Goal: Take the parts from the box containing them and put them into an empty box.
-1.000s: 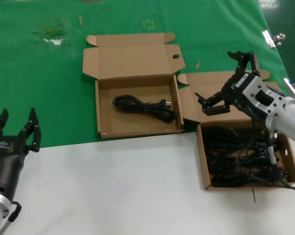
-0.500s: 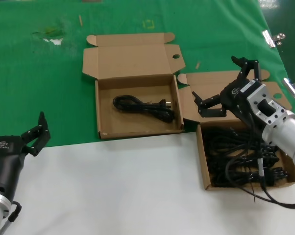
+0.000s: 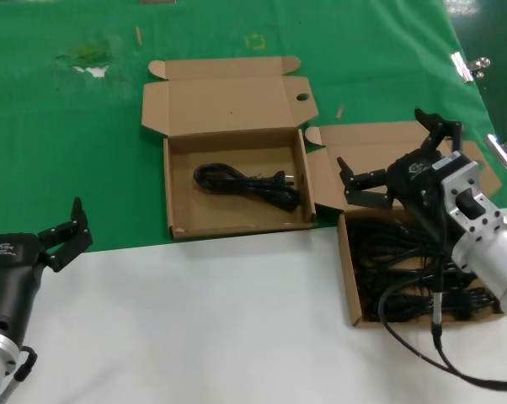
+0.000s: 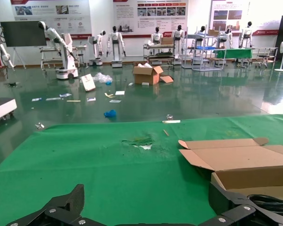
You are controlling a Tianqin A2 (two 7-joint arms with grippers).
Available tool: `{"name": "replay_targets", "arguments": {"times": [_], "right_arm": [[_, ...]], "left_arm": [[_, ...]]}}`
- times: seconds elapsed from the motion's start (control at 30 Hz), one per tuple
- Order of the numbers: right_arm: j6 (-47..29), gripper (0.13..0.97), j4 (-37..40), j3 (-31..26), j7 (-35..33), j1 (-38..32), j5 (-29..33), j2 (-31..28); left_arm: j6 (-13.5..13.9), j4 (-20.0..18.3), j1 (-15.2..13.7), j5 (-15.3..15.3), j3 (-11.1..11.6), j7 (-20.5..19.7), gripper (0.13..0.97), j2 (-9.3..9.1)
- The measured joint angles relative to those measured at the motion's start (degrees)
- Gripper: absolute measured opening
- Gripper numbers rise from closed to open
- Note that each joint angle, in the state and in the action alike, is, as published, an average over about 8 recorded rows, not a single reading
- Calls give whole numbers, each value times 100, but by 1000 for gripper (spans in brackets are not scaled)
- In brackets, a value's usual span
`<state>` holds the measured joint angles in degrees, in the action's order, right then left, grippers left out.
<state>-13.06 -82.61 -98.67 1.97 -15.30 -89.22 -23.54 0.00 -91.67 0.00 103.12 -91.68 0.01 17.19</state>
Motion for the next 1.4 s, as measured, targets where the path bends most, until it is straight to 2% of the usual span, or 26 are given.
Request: {"name": "replay_targets", "arguments": {"times": [0.3, 1.0, 1.4], "right_arm": [[350, 966, -243, 187, -54, 411, -372, 171], [1137, 966, -789, 609, -172, 1332, -1211, 553], [1209, 966, -839, 647, -183, 1415, -1288, 588]], "left_arm": [[0, 0, 0, 0, 0, -2, 957, 0], [0, 0, 0, 1, 0, -2, 966, 0], [0, 0, 0, 1, 0, -2, 966, 0]]}}
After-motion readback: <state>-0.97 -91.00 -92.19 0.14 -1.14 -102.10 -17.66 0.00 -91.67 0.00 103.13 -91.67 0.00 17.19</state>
